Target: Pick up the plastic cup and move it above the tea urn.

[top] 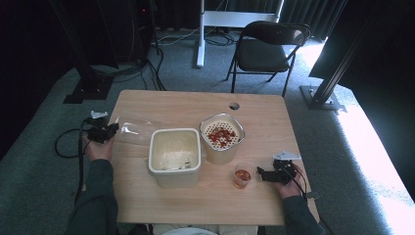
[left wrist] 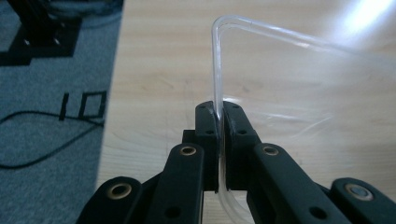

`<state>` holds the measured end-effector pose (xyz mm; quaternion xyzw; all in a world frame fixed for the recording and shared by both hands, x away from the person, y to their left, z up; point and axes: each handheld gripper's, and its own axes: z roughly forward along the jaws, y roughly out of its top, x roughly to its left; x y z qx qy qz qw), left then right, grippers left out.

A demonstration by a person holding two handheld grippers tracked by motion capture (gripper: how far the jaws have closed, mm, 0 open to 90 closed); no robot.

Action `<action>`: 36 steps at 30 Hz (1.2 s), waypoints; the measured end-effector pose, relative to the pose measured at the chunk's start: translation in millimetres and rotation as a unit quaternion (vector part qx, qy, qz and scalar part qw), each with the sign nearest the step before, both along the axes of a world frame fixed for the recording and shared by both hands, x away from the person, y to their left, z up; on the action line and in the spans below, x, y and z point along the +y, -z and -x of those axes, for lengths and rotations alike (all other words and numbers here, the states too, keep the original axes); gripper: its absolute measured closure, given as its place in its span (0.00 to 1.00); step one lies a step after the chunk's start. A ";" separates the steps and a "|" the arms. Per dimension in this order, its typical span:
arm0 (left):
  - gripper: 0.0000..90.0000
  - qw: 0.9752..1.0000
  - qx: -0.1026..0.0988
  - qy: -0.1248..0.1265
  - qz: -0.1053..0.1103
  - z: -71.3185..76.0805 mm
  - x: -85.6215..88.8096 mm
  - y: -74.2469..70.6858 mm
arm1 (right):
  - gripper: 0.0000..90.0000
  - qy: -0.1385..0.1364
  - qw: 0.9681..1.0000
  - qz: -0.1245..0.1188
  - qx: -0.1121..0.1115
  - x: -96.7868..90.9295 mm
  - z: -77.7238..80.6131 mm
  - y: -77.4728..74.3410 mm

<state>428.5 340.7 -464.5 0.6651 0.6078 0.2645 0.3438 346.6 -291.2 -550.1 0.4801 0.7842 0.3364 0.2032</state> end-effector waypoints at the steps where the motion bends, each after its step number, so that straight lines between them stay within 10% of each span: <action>1: 0.97 1.000 0.000 0.000 0.000 0.0 0.0 0.0 | 0.13 0.000 1.000 0.000 0.000 0.0 0.0 0.0; 22: 0.98 0.997 -0.074 0.003 0.011 38.7 10.2 -102.8 | 0.13 0.000 1.000 0.000 -0.001 0.0 0.0 0.1; 36: 0.97 0.990 -0.097 0.101 0.006 78.4 -32.6 -146.3 | 0.13 0.001 1.000 0.000 -0.001 0.0 0.0 0.0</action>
